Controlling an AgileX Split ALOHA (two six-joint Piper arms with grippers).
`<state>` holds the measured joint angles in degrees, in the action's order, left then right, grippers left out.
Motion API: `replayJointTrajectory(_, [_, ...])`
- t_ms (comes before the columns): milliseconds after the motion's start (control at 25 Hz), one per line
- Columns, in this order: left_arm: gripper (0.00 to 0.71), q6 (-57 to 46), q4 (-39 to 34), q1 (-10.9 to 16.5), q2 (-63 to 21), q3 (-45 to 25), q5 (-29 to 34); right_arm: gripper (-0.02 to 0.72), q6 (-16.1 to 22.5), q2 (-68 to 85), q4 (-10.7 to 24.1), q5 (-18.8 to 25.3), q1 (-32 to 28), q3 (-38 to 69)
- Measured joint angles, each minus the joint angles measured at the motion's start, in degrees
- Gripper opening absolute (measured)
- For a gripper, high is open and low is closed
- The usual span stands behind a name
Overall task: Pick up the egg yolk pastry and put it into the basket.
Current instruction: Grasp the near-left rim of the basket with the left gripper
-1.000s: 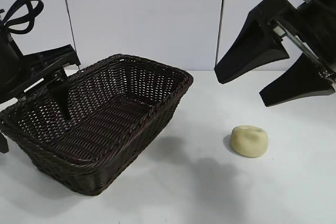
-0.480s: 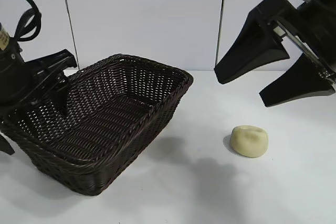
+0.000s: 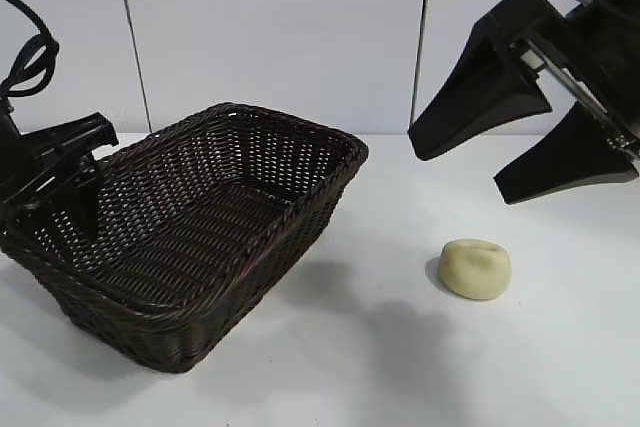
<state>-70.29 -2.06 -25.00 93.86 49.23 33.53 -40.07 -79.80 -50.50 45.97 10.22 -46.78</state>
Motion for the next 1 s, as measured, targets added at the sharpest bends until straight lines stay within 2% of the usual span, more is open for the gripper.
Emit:
replayJointTrajectory(240, [0.571, -0.9, 0.0, 0.1, 0.0, -5.5, -4.7, 0.675, 0.0, 0.0, 0.0, 0.0, 0.0, 0.0])
replayJointTrajectory(440, [0.571, -0.9, 0.0, 0.1, 0.0, -5.9, -7.7, 0.675, 0.0, 0.0, 0.0, 0.0, 0.0, 0.0])
replayJointTrajectory(880, [0.571, -0.1, 0.2, 0.1, 1.3, -5.9, -8.2, 0.675, 0.0, 0.0, -0.1, 0.0, 0.0, 0.0])
replayJointTrajectory(1000, [0.571, 1.0, 2.5, 0.1, 2.6, -5.9, -8.2, 0.675, 0.0, 0.0, 0.0, 0.1, 0.0, 0.0])
